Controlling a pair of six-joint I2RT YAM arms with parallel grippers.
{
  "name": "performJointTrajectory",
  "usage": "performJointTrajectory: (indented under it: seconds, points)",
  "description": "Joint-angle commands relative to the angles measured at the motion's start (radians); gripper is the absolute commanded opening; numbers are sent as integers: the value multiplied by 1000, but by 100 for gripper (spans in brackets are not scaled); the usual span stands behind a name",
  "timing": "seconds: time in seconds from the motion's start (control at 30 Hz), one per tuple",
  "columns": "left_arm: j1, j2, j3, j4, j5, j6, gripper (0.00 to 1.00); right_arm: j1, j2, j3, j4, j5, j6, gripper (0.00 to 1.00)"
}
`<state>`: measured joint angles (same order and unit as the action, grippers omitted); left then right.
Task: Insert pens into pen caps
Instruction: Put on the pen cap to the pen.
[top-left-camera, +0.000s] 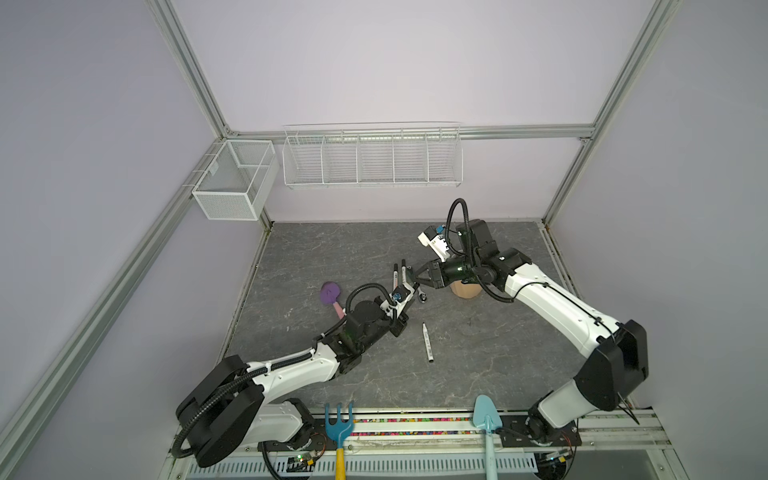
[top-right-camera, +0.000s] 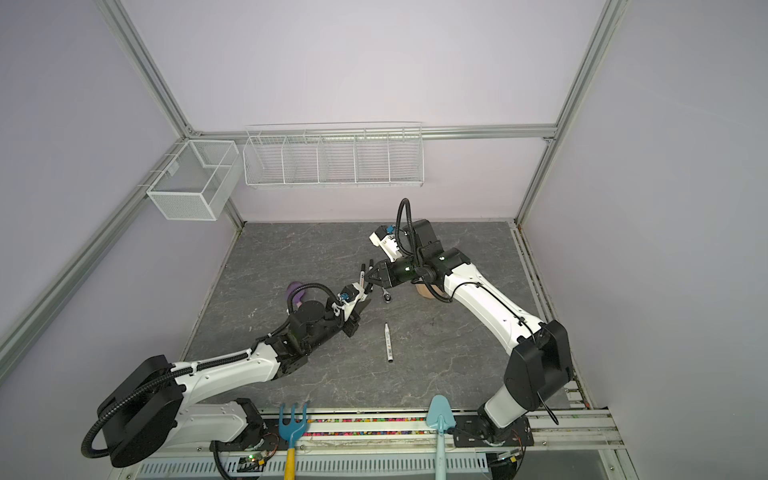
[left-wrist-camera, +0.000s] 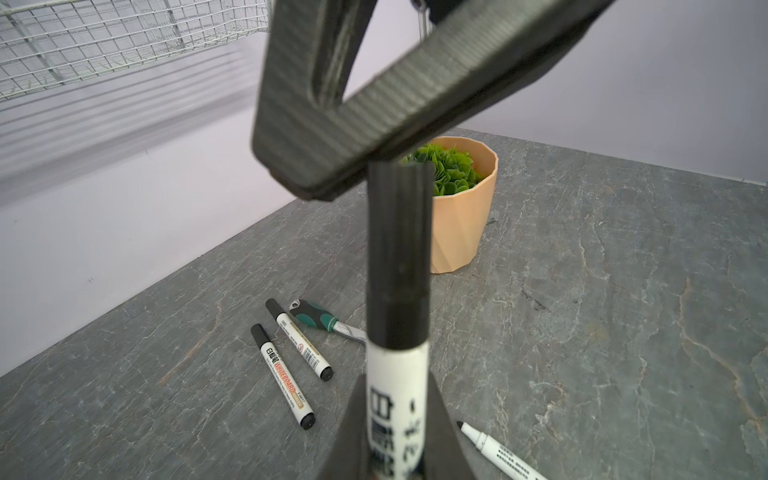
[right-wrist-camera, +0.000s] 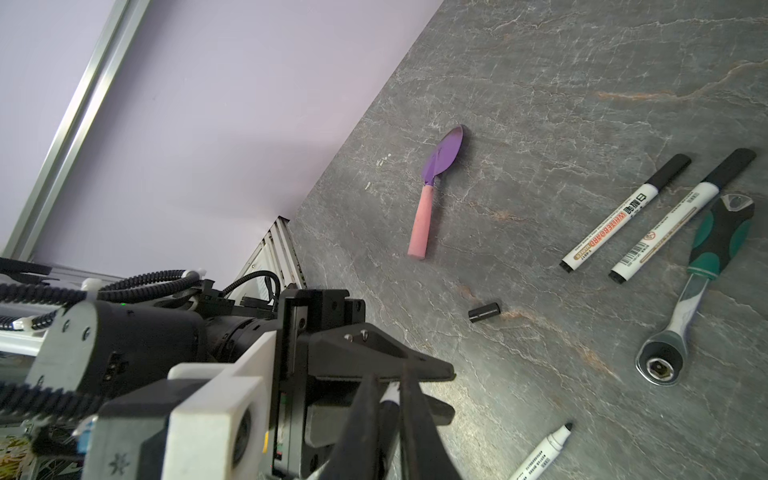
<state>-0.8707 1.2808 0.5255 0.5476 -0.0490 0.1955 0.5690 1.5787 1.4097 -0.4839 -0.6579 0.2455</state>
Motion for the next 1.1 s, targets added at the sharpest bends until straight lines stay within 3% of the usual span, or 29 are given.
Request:
performJointTrajectory:
  seconds: [0.0, 0.23, 0.5, 1.07]
  points:
    - [3, -17, 19, 61, 2, -6, 0, 20, 2, -27, -2, -36, 18, 13]
    - [2, -21, 28, 101, 28, -53, 0, 36, 35, -59, 43, -56, 63, 13]
    - [2, -3, 45, 16, 155, -37, 0, -20, -26, -43, 145, -52, 132, 24]
    - [3, 29, 29, 50, 165, -92, 0, -19, -106, -83, 71, 2, 86, 35]
